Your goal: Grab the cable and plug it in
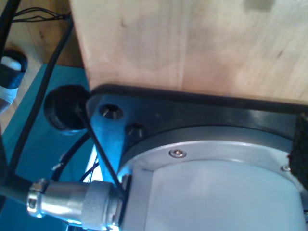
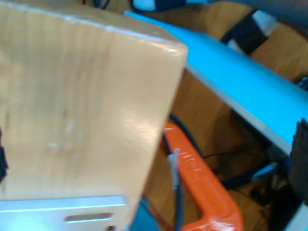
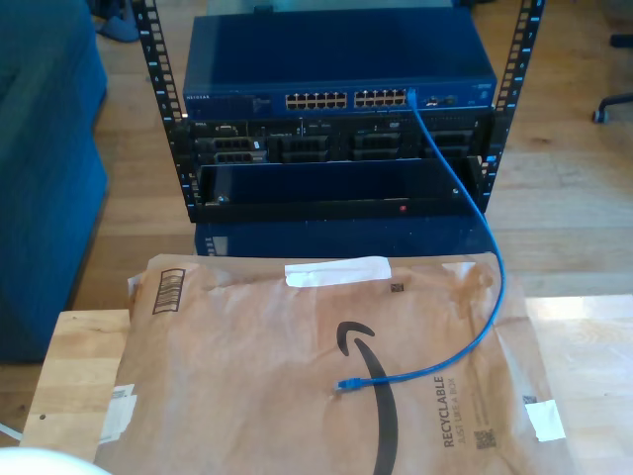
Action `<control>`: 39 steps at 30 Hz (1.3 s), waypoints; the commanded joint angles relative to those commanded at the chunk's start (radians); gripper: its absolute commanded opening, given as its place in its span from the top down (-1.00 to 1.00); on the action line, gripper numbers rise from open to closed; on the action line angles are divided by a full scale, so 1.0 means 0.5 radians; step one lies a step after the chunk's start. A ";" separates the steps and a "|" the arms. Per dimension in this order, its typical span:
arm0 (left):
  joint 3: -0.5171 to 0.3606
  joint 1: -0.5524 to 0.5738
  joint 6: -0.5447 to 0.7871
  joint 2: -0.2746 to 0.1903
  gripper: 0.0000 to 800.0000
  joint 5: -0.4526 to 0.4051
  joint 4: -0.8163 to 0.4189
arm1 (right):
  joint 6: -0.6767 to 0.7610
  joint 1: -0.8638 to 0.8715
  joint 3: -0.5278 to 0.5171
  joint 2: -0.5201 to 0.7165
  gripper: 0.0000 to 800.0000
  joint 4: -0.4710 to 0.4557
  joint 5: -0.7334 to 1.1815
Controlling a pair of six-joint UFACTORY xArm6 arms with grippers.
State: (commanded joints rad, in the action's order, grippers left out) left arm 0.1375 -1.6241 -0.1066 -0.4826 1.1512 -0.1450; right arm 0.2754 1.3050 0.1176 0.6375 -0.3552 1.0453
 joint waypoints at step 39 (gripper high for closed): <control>0.000 0.000 -0.003 0.000 -1.00 0.000 0.000 | 0.006 0.003 -0.120 -0.083 -1.00 0.021 -0.236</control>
State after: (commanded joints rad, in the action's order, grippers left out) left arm 0.1375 -1.6241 -0.1082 -0.4826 1.1512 -0.1450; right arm 0.2785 1.3065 0.0577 0.5961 -0.3445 0.9271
